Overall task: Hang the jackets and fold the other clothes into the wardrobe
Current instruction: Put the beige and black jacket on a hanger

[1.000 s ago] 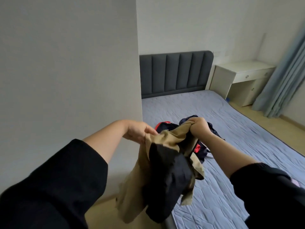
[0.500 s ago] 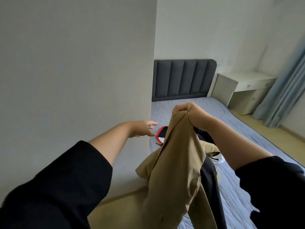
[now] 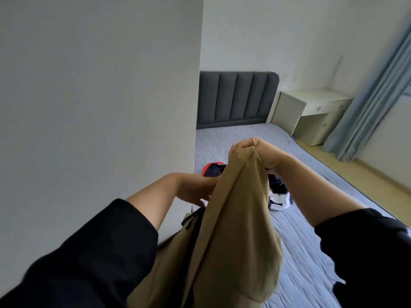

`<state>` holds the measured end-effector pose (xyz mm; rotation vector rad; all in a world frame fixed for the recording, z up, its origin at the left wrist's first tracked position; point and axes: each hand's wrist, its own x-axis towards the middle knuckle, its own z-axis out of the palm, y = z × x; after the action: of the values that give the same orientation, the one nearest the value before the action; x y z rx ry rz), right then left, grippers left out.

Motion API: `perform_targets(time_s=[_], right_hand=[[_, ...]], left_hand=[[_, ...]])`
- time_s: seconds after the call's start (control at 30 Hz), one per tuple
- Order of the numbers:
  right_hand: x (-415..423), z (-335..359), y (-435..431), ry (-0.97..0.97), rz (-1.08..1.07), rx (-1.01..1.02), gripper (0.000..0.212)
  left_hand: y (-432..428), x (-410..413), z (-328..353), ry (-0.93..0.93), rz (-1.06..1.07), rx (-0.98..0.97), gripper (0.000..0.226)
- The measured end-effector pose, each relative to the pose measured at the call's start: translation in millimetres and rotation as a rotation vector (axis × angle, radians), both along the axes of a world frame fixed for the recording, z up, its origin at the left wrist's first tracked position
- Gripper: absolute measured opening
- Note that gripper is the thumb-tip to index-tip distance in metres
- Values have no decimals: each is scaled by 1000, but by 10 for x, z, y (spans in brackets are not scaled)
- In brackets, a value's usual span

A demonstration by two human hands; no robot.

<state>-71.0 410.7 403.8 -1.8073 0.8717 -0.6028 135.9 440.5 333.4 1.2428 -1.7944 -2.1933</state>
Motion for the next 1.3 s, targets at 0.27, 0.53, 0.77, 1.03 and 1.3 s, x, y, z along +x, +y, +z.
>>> perform_targets(time_s=[0.27, 0.53, 0.77, 1.03, 1.3], right_hand=[[77, 16, 144, -63, 308, 112, 37], [-164, -124, 80, 646, 135, -174, 48], [-239, -262, -60, -13, -135, 515, 14], [225, -535, -174, -105, -338, 803, 51], [195, -400, -271, -128, -257, 818, 89]], left_hand=[[59, 60, -86, -140, -111, -216, 21], [-235, 152, 205, -264, 554, -834, 16], [-225, 51, 483, -295, 455, -1047, 22], [-167, 55, 482, -221, 457, -1070, 19], [-112, 182, 484, -174, 555, -1038, 14]])
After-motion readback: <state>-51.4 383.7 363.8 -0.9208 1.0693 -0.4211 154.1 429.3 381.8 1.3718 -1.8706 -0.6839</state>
